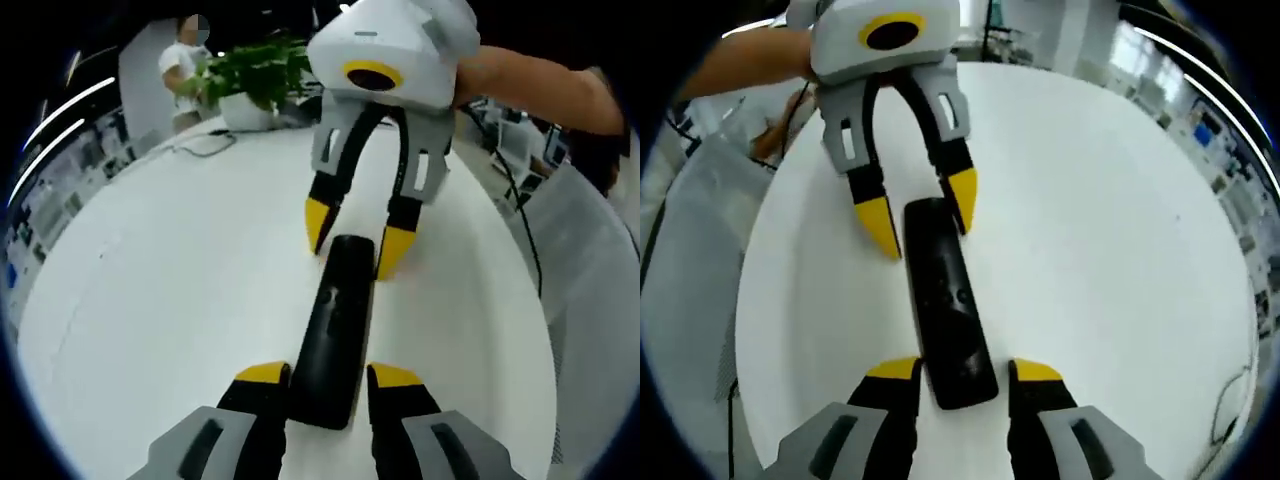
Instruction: Press the specified remote control buttons in sequence, fully releasing each button before pressing the next.
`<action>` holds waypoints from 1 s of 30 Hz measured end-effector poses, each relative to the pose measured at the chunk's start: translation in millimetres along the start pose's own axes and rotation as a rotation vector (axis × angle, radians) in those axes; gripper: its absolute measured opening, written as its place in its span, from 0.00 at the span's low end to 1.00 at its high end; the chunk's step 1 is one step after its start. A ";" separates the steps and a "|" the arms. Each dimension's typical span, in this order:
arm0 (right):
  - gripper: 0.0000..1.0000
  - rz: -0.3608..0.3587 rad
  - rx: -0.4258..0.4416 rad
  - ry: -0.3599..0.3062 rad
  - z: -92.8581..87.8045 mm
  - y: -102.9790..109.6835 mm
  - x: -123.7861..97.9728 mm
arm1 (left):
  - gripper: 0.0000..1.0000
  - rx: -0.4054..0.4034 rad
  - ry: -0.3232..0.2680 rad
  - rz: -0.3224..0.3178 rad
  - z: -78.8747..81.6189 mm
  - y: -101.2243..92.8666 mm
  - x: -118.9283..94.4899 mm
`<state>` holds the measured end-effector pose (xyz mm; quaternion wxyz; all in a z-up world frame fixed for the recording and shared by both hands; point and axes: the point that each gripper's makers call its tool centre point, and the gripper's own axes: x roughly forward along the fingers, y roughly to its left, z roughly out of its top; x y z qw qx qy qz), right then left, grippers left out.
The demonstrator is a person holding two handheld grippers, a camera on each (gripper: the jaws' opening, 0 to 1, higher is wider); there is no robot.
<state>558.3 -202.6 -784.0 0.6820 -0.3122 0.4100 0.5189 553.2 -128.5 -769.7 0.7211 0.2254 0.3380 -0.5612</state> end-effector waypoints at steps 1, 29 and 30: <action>0.36 0.002 0.003 -0.003 0.0 1.0 -0.3 | 0.33 0.000 -0.002 0.008 -0.3 1.1 -1.3; 0.34 -0.184 0.235 -0.360 20.1 32.9 -59.8 | 0.43 -0.264 -0.398 0.207 12.9 -35.5 -75.4; 0.35 -0.185 0.241 -0.368 19.5 34.4 -60.9 | 0.44 -0.274 -0.405 0.209 11.9 -37.5 -77.8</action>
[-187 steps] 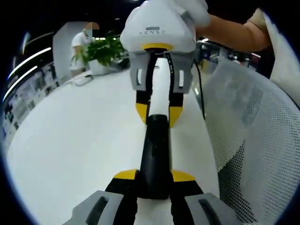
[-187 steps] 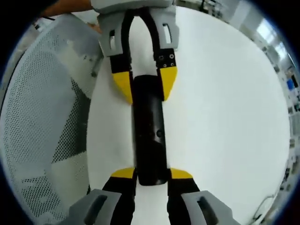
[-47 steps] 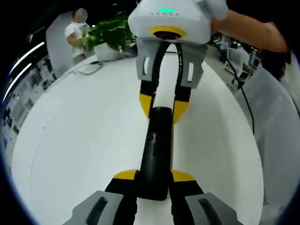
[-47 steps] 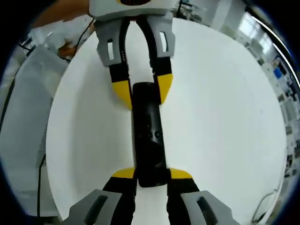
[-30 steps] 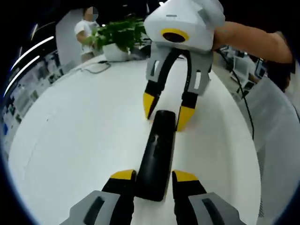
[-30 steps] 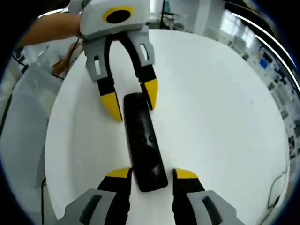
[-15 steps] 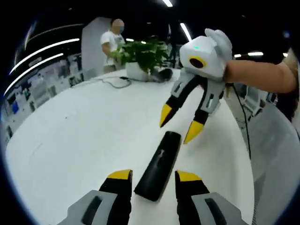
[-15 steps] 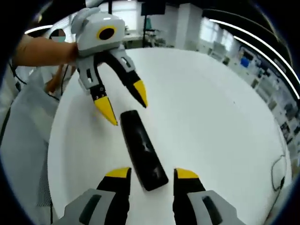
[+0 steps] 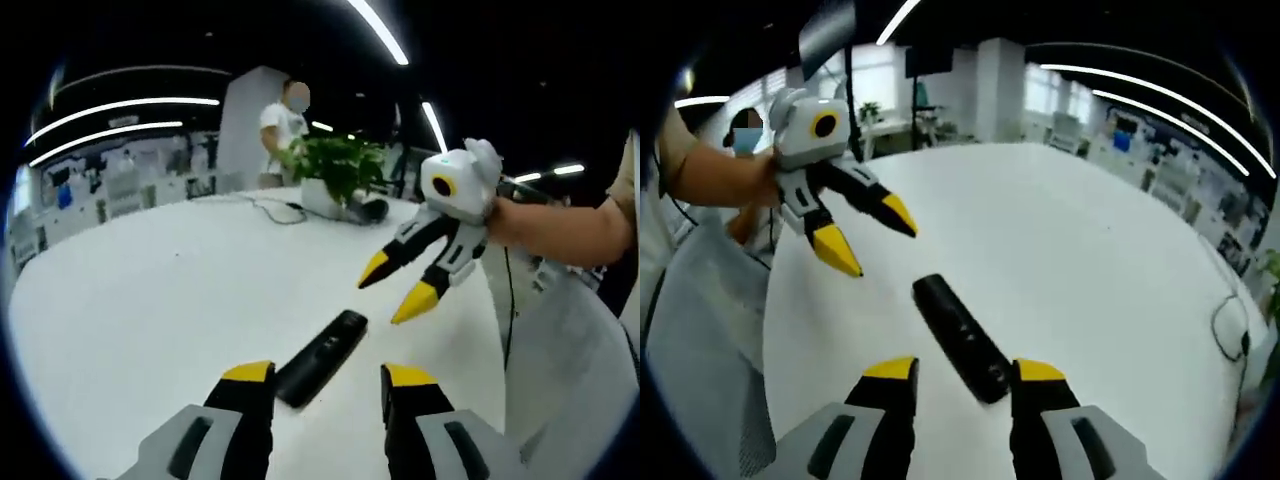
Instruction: Press the specified remote control buttons in sequence, fully releasing each button before pressing the next.
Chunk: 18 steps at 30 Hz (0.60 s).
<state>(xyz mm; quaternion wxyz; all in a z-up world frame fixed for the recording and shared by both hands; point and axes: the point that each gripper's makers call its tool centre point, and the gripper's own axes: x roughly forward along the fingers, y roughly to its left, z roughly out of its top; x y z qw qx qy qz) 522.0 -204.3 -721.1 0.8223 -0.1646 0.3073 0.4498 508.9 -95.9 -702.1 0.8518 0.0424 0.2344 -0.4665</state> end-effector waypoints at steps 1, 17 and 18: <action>0.35 -0.004 0.012 -0.014 -0.5 1.1 -2.3 | 0.44 -0.012 -0.016 0.003 0.7 -2.7 -4.9; 0.45 -0.059 0.095 -0.190 12.3 35.7 -44.8 | 0.62 -0.089 -0.168 0.025 20.1 -39.3 -54.8; 0.46 -0.062 0.095 -0.204 14.3 38.2 -48.2 | 0.65 -0.094 -0.178 0.028 21.7 -40.8 -56.7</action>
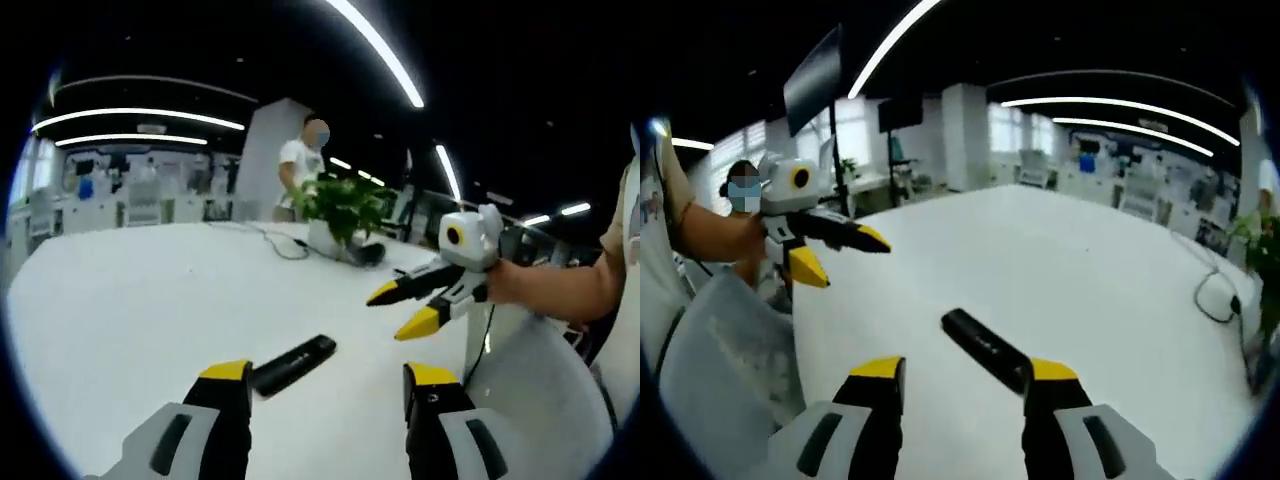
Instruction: Press the specified remote control buttons in sequence, fully releasing each button before pressing the next.
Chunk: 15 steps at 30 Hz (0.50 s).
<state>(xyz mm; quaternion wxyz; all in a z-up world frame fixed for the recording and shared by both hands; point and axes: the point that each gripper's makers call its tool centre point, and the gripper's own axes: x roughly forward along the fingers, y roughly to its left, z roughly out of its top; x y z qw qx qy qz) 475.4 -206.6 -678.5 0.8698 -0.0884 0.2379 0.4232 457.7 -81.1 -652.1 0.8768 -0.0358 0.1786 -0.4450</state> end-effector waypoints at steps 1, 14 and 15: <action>0.46 0.000 -0.003 -0.009 1.7 2.5 -2.9 | 0.68 -0.002 -0.018 0.004 3.0 -2.4 -2.4; 0.59 -0.043 -0.006 -0.076 7.9 16.8 -27.6 | 0.71 -0.007 -0.094 0.010 14.3 -34.8 -26.6; 0.59 -0.046 -0.003 -0.081 7.3 18.7 -30.1 | 0.71 -0.004 -0.100 0.018 15.1 -35.8 -28.2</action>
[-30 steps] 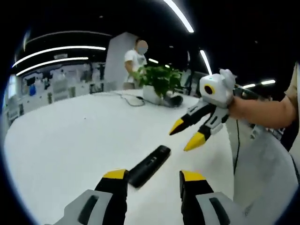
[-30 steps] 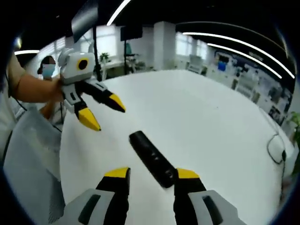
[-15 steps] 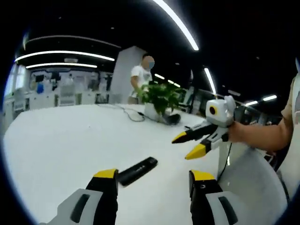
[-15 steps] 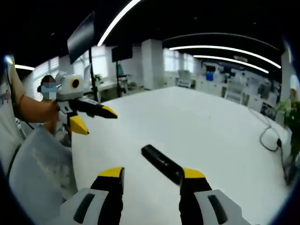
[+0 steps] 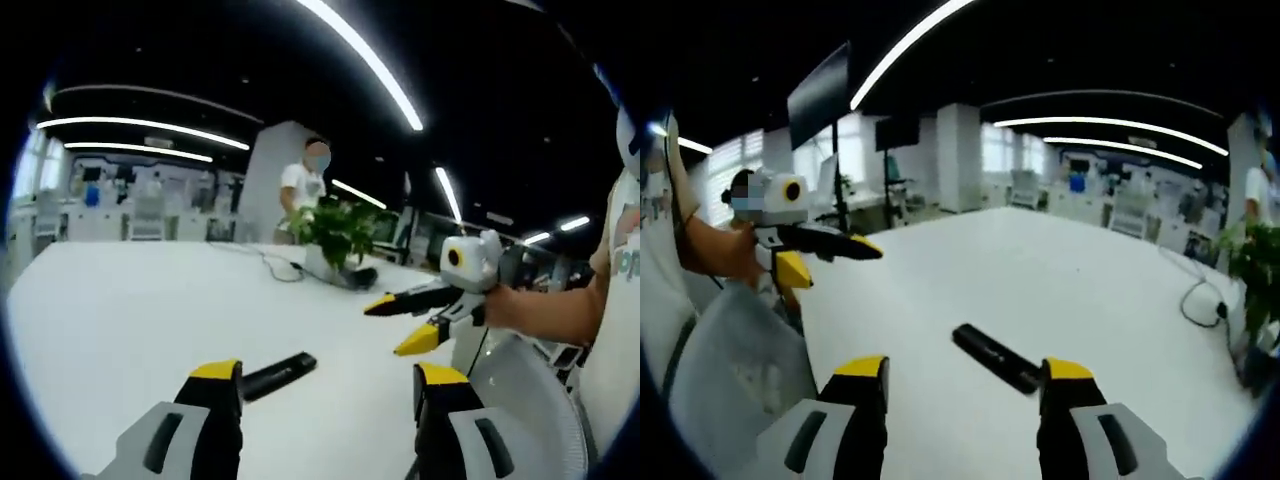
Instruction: Press the specified remote control buttons in sequence, fully releasing each button before pressing the next.
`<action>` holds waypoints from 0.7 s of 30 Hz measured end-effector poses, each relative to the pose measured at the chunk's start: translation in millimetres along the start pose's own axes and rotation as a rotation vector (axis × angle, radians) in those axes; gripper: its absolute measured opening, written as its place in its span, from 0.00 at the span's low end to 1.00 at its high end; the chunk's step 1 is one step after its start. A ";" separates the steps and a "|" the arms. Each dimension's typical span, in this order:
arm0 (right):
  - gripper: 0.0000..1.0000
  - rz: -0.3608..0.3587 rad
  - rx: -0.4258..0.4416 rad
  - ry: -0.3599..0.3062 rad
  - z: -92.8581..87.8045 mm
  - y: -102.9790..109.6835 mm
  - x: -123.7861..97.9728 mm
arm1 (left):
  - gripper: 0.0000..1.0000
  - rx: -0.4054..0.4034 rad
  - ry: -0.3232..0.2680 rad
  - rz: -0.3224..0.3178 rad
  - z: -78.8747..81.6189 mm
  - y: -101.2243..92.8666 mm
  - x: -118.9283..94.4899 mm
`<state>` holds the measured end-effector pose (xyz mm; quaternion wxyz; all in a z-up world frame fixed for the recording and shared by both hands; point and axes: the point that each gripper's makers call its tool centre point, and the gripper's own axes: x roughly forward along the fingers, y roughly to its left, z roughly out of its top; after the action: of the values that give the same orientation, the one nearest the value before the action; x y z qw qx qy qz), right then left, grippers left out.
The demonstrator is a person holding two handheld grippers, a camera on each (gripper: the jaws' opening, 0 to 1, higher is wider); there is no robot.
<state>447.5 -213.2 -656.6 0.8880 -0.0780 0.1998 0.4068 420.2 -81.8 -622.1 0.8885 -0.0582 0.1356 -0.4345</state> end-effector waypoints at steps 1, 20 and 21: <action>0.59 -0.003 -0.001 -0.003 -0.1 0.9 -1.6 | 0.71 0.009 -0.007 0.009 1.1 -1.7 -2.2; 0.67 -0.054 0.027 -0.080 -3.6 20.3 -32.7 | 0.84 -0.009 -0.044 0.004 4.9 -30.3 -12.7; 0.67 -0.053 0.029 -0.080 -3.3 21.3 -32.9 | 0.84 -0.014 -0.049 0.006 6.3 -32.0 -13.1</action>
<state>411.1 -222.9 -645.3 0.9068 -0.0542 0.1677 0.3830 390.2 -91.2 -606.5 0.8925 -0.0745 0.1168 -0.4293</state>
